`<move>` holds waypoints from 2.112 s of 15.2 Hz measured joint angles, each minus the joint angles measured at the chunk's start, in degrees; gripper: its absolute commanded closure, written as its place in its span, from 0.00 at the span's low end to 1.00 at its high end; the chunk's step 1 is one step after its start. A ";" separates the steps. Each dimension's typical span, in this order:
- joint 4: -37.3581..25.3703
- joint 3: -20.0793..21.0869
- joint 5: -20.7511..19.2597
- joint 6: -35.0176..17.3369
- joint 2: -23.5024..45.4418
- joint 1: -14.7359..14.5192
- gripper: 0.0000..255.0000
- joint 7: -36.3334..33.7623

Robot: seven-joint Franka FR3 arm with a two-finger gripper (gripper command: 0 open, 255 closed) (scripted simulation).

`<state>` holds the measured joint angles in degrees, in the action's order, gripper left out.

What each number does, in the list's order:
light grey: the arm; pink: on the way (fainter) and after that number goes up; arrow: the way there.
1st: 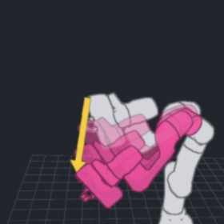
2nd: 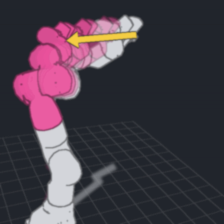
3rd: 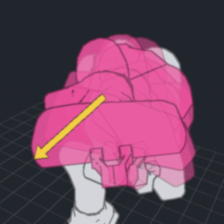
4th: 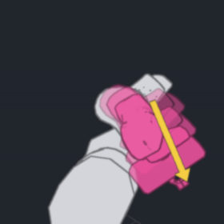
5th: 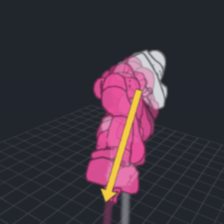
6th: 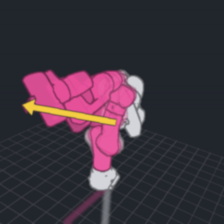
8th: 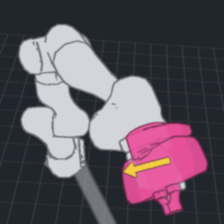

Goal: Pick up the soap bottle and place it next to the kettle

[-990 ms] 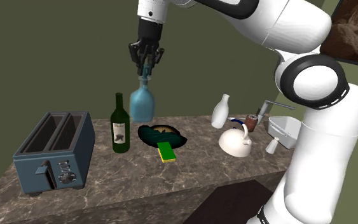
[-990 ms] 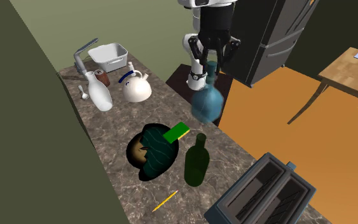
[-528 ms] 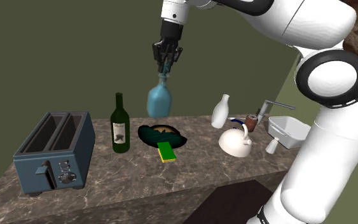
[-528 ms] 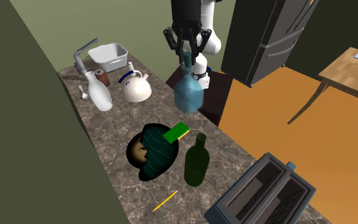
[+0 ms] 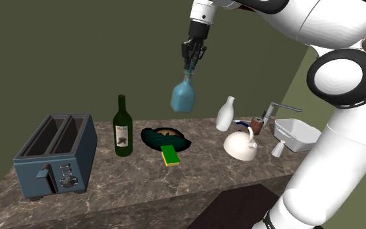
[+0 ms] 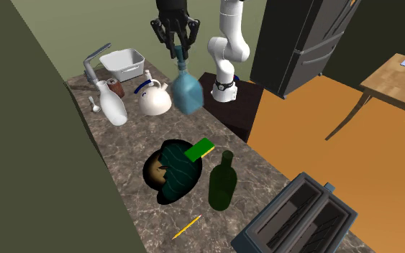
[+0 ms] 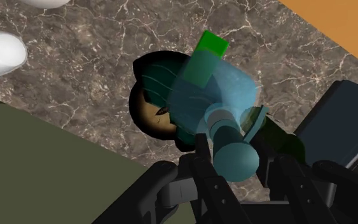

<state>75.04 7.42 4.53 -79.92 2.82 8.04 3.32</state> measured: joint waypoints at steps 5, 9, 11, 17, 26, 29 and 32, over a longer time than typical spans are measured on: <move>-1.55 -3.40 0.41 1.76 0.42 3.83 1.00 7.03; -4.26 -5.98 0.67 3.58 1.80 6.85 1.00 12.42; -4.54 -7.33 0.84 3.69 2.23 8.51 1.00 15.39; -15.71 -10.85 1.78 8.80 9.06 13.66 1.00 23.25; -3.39 -11.37 1.37 0.71 5.02 14.28 1.00 25.48; 0.84 -11.34 1.22 -2.15 3.64 14.18 1.00 25.66; 4.64 -11.27 1.11 -4.89 2.59 14.05 1.00 25.76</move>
<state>79.67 -3.85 5.64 -84.81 5.41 22.09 29.08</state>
